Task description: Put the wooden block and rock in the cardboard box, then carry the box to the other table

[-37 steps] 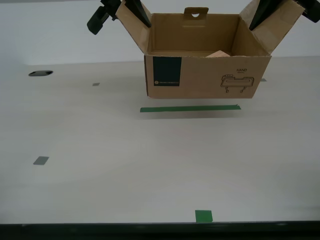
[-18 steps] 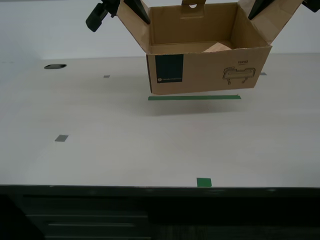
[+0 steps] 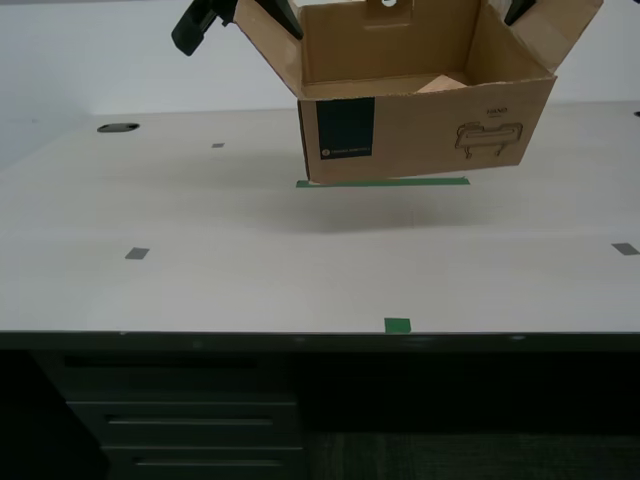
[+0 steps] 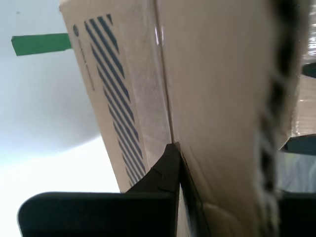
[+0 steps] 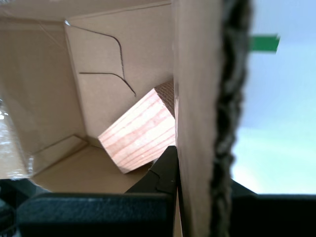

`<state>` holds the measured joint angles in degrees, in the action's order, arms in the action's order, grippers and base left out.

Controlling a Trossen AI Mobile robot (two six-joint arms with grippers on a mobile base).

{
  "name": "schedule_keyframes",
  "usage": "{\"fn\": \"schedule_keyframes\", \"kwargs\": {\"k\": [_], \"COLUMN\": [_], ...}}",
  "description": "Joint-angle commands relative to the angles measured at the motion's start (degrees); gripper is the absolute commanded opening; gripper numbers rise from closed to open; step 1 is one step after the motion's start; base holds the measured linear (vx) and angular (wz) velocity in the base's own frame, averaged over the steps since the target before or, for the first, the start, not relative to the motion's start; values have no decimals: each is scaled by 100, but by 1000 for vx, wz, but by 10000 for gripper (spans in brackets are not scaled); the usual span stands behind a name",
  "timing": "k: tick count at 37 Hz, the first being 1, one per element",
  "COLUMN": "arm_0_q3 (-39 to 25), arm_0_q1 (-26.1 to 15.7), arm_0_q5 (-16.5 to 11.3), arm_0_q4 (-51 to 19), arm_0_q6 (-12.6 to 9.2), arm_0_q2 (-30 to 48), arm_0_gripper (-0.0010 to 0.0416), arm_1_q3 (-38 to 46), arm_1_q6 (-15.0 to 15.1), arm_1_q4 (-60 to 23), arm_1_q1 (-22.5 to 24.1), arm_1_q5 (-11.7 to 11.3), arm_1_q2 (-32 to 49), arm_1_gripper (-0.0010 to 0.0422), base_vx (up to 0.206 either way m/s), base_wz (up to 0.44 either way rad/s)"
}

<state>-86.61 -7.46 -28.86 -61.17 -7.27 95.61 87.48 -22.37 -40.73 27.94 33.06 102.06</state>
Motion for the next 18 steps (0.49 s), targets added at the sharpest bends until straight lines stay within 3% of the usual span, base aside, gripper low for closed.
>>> {"fn": "schedule_keyframes", "kwargs": {"k": [1, 18], "arm_0_q3": [120, 140], "arm_0_q1": [-37, -90], "arm_0_q5": [-125, -118], "arm_0_q4": [4, -87], "arm_0_q6": [0, -33], "arm_0_q2": [-39, -87], "arm_0_gripper": [-1, -1], "arm_1_q3": [2, -7], "arm_1_q6": [114, 468], "arm_1_q4": [-13, -236], "arm_1_q1": [42, 48], "arm_1_q5": [136, 116], "arm_1_q2": [-164, -385], "arm_1_gripper": [-1, -1], "base_vx": [-75, -97], "base_wz": [32, 47]}}
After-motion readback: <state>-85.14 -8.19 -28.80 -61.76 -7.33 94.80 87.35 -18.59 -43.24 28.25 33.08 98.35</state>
